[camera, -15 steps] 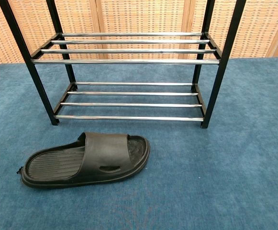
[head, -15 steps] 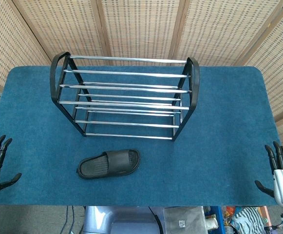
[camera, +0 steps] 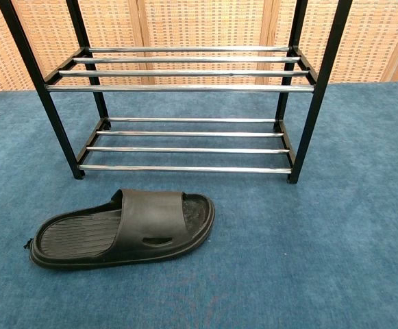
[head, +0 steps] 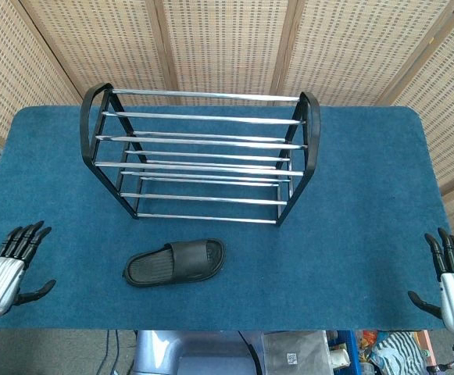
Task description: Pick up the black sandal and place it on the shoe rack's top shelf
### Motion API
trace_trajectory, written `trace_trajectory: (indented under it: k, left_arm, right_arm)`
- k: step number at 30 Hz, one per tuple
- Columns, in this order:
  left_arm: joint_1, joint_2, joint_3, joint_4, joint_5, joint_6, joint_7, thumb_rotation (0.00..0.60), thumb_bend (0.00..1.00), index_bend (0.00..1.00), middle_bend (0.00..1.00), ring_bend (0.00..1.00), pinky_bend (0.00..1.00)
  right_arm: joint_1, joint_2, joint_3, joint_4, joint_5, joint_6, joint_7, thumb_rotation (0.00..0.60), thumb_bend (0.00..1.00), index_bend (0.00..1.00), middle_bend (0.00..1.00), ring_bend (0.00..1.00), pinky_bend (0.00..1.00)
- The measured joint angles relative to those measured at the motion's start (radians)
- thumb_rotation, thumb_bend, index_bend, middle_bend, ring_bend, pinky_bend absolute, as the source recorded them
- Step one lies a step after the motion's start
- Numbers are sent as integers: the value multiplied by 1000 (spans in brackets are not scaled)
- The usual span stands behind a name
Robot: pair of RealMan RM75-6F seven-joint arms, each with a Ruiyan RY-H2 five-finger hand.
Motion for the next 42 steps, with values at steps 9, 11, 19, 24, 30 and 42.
trace_trajectory:
  k: [9,11,19,24,30,42]
  left_arm:
    - [-179,-44,30,117,61,-240,-358,600,794,47,0,0,9]
    - [-217,-70,33,154,64,-290,-402,600,794,51,0,0,9]
    - [-308,-171,50,221,51,-422,-554,600,794,65,0,0,25]
    - [-366,-214,87,237,84,-462,-658,600,794,71,0,0,39]
    - [-415,-233,119,205,101,-504,-685,600,794,75,0,0,48]
    - [-497,-239,181,100,174,-521,-752,600,794,77,0,0,60]
  right_arm:
    - [3,11,1,-5,12,-17,14,600,0,0,0,0,0]
    - [4,11,1,-5,14,-21,12,600,0,0,0,0,0]
    - [6,14,0,-4,15,-27,20,600,0,0,0,0,0]
    - [7,17,0,-6,15,-30,23,600,0,0,0,0,0]
    - [7,18,-4,-7,12,-33,22,600,0,0,0,0,0]
    - [8,13,-6,-7,14,-40,9,600,0,0,0,0,0]
